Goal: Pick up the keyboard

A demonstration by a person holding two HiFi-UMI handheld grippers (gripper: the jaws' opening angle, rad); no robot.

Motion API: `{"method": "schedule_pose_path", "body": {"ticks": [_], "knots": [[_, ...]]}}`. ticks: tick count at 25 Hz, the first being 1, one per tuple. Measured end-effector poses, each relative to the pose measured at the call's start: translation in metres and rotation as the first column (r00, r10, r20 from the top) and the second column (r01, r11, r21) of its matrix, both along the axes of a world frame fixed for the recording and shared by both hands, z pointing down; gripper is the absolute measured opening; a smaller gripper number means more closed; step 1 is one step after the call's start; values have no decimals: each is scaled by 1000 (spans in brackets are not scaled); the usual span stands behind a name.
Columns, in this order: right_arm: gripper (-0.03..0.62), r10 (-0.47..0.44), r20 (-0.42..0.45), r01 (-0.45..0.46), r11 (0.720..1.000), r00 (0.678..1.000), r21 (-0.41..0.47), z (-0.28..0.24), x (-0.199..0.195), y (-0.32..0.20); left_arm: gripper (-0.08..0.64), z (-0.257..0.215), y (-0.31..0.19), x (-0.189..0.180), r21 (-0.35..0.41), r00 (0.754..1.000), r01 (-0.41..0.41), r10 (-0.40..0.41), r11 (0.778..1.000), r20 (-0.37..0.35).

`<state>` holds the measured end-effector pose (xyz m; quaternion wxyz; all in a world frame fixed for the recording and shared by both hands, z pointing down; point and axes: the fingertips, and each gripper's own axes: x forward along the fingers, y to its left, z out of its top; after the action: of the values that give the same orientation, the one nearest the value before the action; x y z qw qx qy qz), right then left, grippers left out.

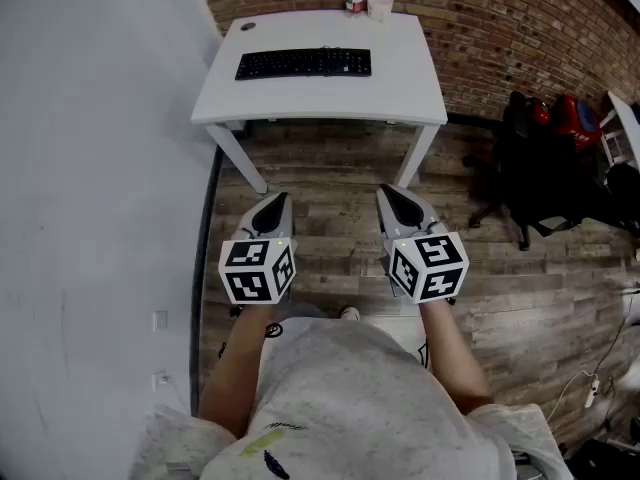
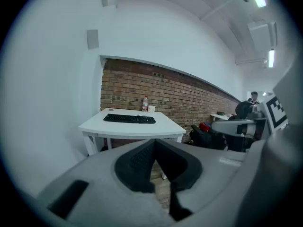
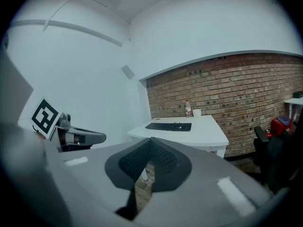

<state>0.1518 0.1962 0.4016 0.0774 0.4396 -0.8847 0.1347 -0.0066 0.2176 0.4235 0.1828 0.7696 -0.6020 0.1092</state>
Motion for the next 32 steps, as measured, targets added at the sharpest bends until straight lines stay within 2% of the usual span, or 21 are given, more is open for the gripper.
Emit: {"method": "schedule_pose_path", "body": {"ticks": [18,32], "knots": [[12,11,22,-10,1000,1000,-21,13,2,-25,-8,13,-20,-8,-24,1000,28,-28,999,-4],[12,49,-4,-49,998,999,-35,20,-31,-112,-8,18,-116,-41,-24,1000,-14,13,1000,-26]]}}
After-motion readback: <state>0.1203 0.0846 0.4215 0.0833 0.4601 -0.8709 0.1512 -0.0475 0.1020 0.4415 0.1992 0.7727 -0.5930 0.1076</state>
